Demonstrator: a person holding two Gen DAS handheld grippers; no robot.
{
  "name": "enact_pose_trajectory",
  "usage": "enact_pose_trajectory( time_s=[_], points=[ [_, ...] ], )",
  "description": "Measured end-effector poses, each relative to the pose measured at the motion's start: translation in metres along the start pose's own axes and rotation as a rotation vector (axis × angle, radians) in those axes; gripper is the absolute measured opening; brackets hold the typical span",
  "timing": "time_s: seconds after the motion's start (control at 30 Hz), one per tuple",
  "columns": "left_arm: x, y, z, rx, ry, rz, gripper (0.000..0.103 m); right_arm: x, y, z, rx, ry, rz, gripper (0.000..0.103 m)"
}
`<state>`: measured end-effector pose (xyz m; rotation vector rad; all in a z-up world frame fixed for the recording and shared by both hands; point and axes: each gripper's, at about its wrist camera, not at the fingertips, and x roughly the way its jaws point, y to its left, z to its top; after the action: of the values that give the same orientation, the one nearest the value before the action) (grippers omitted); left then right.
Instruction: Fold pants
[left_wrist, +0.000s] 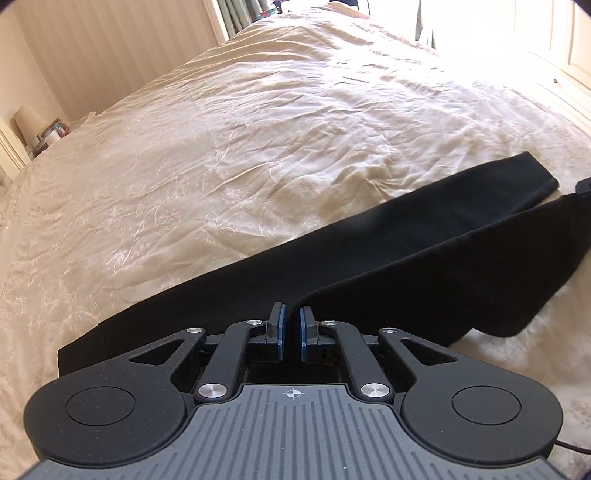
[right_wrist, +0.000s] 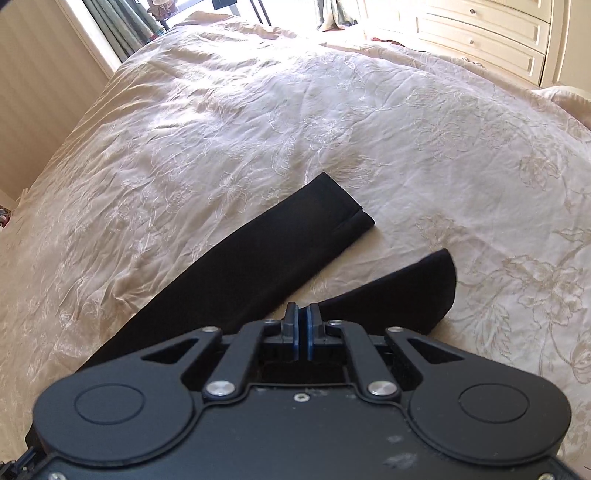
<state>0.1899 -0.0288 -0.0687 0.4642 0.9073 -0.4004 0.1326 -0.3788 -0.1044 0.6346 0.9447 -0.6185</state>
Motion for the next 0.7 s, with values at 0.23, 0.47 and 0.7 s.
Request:
enact_pose_trajectory(
  time_s=[0.23, 0.47, 0.7],
  points=[
    [0.048, 0.008, 0.024, -0.051, 0.079, 0.009, 0.008, 0.042, 0.006, 0.034, 0.014, 0.047, -0.015, 0.011],
    [0.070, 0.007, 0.025, -0.053, 0.130, 0.010, 0.008, 0.064, -0.022, 0.045, -0.031, 0.055, -0.089, 0.028],
    [0.078, 0.008, 0.028, -0.060, 0.156, 0.007, 0.008, 0.086, -0.041, 0.043, -0.142, 0.077, -0.080, 0.035]
  ],
)
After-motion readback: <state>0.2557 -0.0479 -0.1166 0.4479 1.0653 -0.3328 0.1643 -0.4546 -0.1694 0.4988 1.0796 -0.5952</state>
